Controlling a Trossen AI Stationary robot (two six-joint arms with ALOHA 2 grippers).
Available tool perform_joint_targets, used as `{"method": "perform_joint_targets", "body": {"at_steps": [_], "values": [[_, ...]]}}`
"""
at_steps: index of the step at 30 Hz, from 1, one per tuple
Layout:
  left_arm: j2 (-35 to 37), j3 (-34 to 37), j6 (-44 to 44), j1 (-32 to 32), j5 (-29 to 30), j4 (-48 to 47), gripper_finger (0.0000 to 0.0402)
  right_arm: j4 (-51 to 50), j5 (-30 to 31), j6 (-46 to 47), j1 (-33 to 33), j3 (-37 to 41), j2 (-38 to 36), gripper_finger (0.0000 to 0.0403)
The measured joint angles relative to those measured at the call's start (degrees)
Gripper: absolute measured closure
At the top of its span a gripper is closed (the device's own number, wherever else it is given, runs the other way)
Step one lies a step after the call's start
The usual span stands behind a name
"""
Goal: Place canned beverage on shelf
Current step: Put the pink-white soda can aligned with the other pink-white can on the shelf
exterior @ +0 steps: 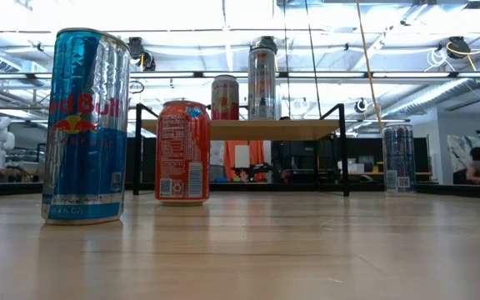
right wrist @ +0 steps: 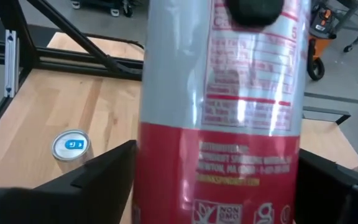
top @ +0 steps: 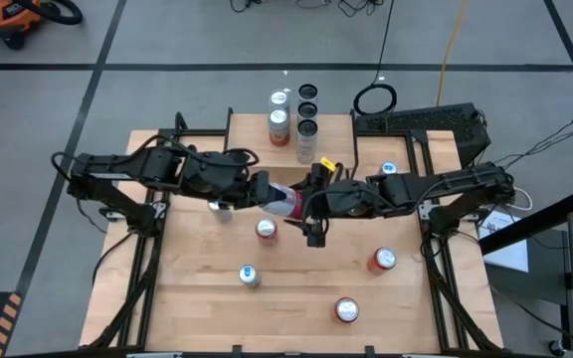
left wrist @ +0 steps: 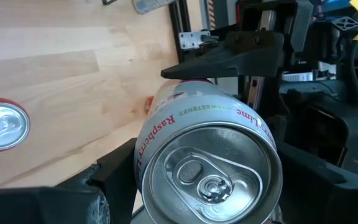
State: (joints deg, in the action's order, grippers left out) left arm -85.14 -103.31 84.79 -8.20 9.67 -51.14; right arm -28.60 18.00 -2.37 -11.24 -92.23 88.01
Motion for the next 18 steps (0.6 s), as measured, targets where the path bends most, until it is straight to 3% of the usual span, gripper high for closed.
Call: {"method": "perform_joint_targets", "body": {"at_steps": [8, 18], "values": [[0.04, 0.00, -0.92, 0.01, 0.30, 0.02, 0.0110, 0.04, 0.23, -0.31, 0.02, 0.00, -0.04, 0.0126], [0.19, 0.00, -9.08, -0.04, 2.21, 2.40, 0.0009, 0.03, 0.18, 0.76, 0.09, 0.02, -0.33, 0.0124]]}}
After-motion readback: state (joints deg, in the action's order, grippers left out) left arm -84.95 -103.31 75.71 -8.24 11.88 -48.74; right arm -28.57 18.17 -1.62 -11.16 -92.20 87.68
